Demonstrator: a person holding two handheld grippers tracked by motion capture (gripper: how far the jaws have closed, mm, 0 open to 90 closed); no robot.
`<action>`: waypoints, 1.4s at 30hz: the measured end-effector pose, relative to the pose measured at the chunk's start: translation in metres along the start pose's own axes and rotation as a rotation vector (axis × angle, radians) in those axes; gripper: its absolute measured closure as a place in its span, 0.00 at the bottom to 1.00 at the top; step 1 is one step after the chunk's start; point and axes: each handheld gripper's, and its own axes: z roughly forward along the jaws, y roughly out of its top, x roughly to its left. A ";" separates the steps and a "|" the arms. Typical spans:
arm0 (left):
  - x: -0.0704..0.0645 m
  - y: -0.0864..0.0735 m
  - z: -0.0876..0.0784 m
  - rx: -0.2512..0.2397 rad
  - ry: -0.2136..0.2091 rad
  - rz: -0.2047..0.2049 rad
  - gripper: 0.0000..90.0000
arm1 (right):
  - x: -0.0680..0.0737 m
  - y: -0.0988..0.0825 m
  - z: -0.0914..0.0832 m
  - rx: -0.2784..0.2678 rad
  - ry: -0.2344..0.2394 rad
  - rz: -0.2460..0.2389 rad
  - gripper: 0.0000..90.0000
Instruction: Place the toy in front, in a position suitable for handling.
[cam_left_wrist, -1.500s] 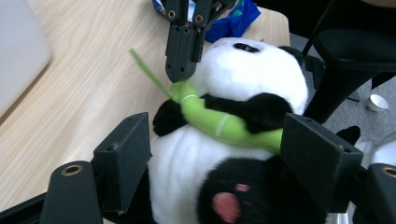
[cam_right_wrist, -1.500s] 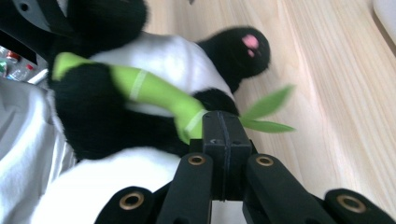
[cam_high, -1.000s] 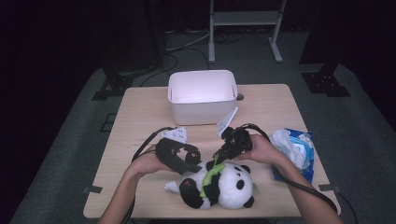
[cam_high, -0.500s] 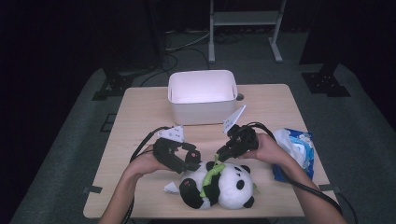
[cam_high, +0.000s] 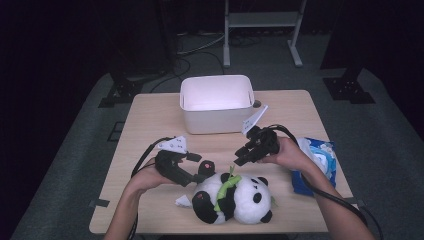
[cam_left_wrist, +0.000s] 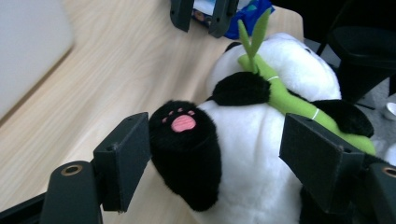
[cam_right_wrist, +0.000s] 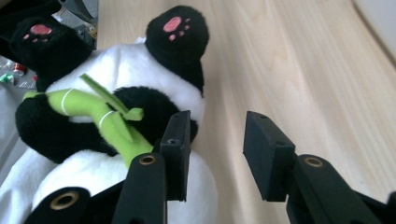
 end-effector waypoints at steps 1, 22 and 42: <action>0.000 -0.001 -0.001 -0.005 -0.001 -0.001 0.26 | -0.001 0.000 -0.001 -0.001 -0.005 0.003 0.66; 0.007 -0.020 -0.023 -0.027 0.062 -0.047 0.22 | -0.027 0.018 -0.018 -0.031 -0.079 0.022 0.58; 0.012 -0.030 -0.036 -0.047 0.105 -0.072 0.18 | -0.039 0.036 -0.027 -0.052 -0.118 0.005 0.48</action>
